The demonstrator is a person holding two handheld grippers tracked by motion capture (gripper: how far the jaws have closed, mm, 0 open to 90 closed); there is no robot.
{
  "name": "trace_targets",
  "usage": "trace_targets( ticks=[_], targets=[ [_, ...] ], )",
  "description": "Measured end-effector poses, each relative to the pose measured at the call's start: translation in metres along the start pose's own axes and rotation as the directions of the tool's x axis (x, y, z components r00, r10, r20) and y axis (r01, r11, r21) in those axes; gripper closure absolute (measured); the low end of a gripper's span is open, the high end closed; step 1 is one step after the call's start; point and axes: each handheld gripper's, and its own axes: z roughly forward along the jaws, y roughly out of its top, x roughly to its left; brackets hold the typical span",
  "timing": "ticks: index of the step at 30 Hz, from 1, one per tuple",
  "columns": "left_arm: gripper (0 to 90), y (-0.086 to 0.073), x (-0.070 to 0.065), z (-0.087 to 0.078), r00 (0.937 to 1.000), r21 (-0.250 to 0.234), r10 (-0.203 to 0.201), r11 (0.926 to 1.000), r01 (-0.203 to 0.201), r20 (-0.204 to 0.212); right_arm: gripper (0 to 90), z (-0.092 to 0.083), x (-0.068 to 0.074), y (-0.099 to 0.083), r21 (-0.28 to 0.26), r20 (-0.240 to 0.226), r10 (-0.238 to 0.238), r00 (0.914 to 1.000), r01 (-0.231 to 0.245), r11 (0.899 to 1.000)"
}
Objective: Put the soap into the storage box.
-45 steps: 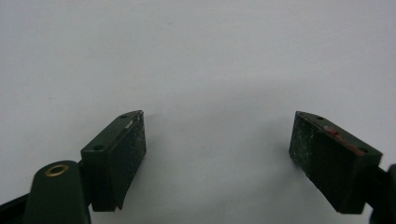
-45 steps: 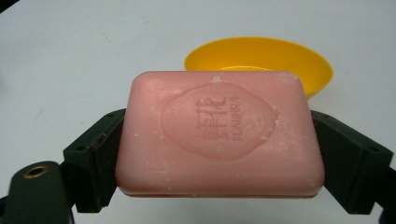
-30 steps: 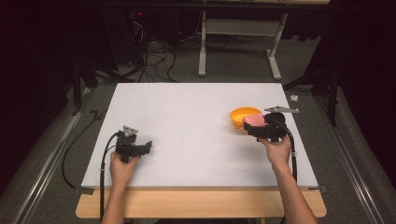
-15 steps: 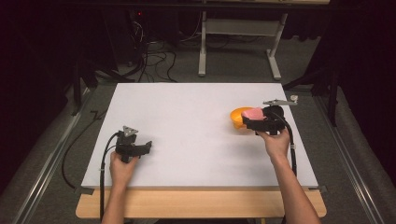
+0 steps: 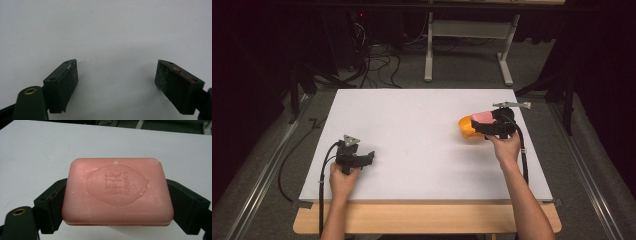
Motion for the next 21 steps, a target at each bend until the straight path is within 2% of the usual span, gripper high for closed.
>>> trace_targets(
  ticks=[8,21],
  targets=[
    [19.0,0.000,0.000,0.000,1.0000,0.000,0.000,1.0000,0.000,0.000,13.6,0.010,-0.004,0.002,0.027,0.029,0.008,0.9995,-0.008,1.000],
    [19.0,0.000,0.000,0.000,1.0000,0.000,0.000,1.0000,0.000,0.000,13.6,0.025,-0.001,0.011,0.058,0.039,0.003,0.9992,-0.005,0.998]
  ],
)
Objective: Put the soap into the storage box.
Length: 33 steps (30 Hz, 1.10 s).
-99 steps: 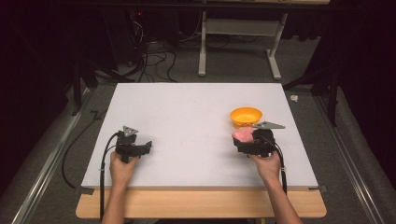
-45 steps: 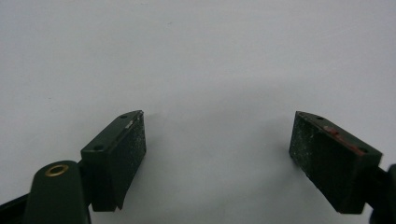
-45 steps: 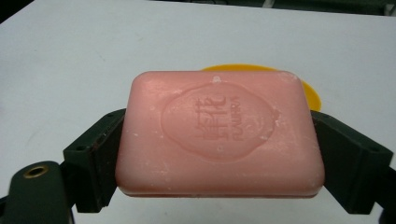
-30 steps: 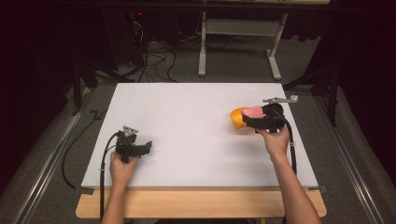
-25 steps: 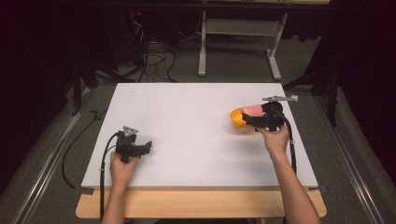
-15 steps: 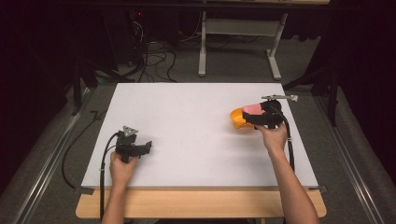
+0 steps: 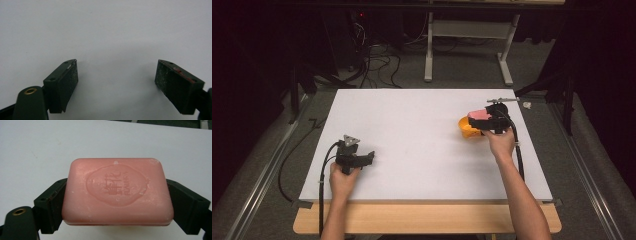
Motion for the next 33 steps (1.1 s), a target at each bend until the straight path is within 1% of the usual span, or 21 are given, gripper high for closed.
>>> trace_targets(
  ticks=[3,7,16,20,21,33],
  targets=[
    [19.0,0.000,0.000,0.000,1.0000,0.000,0.000,1.0000,0.000,0.000,13.6,0.005,0.000,0.001,0.015,0.004,0.002,1.0000,-0.002,1.000],
    [19.0,0.000,0.000,0.000,1.0000,0.000,0.000,1.0000,0.000,0.000,13.6,0.013,0.000,0.004,0.036,0.012,0.018,0.9998,-0.019,0.999],
    [19.0,0.000,0.000,0.000,1.0000,0.000,0.000,1.0000,0.000,0.000,13.5,0.030,0.000,0.006,0.086,0.051,0.061,0.9968,-0.065,0.994],
    [19.0,0.000,0.000,0.000,1.0000,0.000,0.000,1.0000,0.000,0.000,13.5,0.035,0.001,0.005,0.108,0.065,0.060,0.9960,-0.067,0.992],
    [19.0,0.000,0.000,0.000,1.0000,0.000,0.000,1.0000,0.000,0.000,13.5,0.037,0.001,0.004,0.114,0.071,0.066,0.9952,-0.074,0.991],
    [19.0,0.000,0.000,0.000,1.0000,0.000,0.000,1.0000,0.000,-0.001,13.5,0.049,0.003,0.002,0.152,0.108,0.064,0.9921,-0.080,0.985]
  ],
)
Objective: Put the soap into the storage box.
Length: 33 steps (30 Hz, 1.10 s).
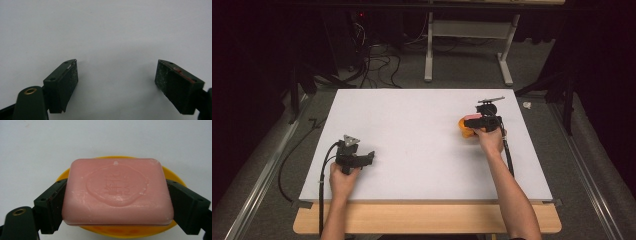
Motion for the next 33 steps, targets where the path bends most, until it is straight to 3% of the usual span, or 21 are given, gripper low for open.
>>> trace_targets(
  ticks=[23,33],
  targets=[
    [19.1,0.000,0.000,0.000,1.0000,0.000,0.001,1.0000,-0.001,0.000,13.3,0.012,0.003,-0.002,0.034,0.023,0.048,0.9986,-0.049,0.998],
    [19.2,0.000,0.000,0.000,1.0000,0.000,0.001,1.0000,-0.001,0.000,14.7,-0.001,-0.002,0.001,-0.027,-0.004,0.065,0.9978,-0.066,0.997]
  ],
)
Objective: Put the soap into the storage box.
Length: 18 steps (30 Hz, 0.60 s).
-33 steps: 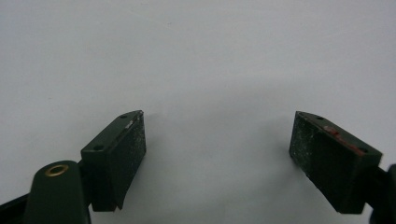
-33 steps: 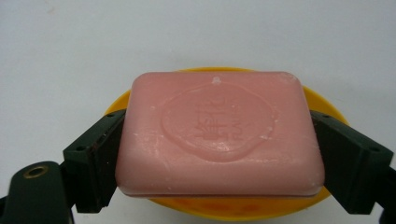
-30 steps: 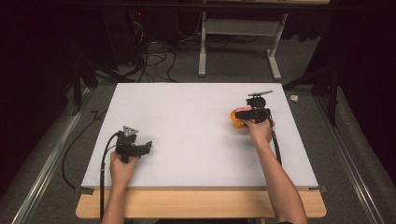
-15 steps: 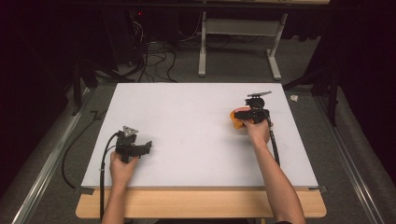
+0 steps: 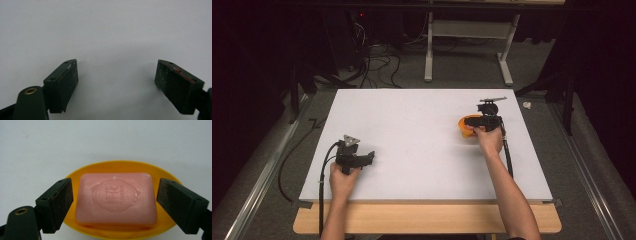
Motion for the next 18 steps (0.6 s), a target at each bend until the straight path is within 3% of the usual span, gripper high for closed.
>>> trace_targets(
  ticks=[7,12,18],
  targets=[
    [19.2,0.000,0.000,0.000,1.0000,0.000,0.000,1.0000,0.000,0.000,16.6,-0.009,0.001,0.000,-0.029,-0.012,-0.039,0.9992,0.038,0.999],
    [19.2,0.000,0.000,0.000,1.0000,0.000,0.000,1.0000,0.000,0.000,17.5,-0.016,0.006,-0.001,-0.059,0.021,-0.101,0.9946,0.102,0.993],
    [19.2,0.000,0.000,0.000,1.0000,0.000,-0.001,1.0000,0.001,0.000,18.2,-0.024,0.003,-0.001,-0.081,0.007,-0.115,0.9934,0.115,0.990]
  ],
)
